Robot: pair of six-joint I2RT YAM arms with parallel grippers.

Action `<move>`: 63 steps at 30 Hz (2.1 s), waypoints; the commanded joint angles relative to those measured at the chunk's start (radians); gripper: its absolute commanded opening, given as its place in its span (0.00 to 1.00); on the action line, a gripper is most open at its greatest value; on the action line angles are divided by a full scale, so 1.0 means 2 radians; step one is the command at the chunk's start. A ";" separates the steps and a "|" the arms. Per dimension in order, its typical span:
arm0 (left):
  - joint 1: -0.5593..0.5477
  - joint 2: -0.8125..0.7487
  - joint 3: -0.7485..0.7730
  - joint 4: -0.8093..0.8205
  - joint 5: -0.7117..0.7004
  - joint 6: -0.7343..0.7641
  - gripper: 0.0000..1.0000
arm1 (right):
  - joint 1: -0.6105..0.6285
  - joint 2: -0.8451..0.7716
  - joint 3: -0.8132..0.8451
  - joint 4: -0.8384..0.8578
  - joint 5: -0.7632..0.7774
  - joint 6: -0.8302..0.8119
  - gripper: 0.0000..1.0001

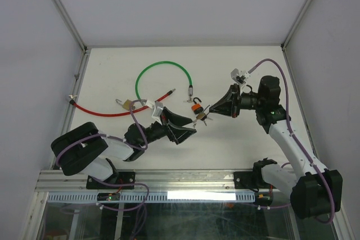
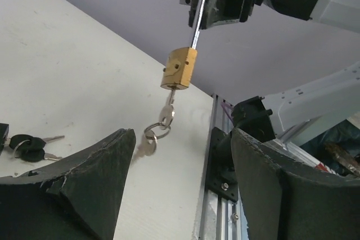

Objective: Lock with the key
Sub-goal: Adjust the lock.

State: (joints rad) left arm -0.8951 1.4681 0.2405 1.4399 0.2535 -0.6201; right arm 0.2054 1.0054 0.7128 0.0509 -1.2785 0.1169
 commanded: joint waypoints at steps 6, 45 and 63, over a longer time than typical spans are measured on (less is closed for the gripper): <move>-0.028 0.005 0.020 0.124 -0.055 0.065 0.61 | -0.004 0.001 -0.004 0.047 0.001 0.018 0.00; -0.036 0.065 0.092 0.107 -0.039 0.083 0.19 | -0.003 0.012 -0.008 0.050 -0.006 0.032 0.00; 0.062 -0.093 0.066 -0.120 0.182 0.146 0.00 | 0.000 0.011 0.057 -0.186 -0.034 -0.204 0.74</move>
State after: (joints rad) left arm -0.8337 1.4239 0.3454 1.3762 0.3973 -0.4252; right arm 0.2035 1.0393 0.7406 -0.1337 -1.3003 -0.0555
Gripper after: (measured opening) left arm 0.097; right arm 0.671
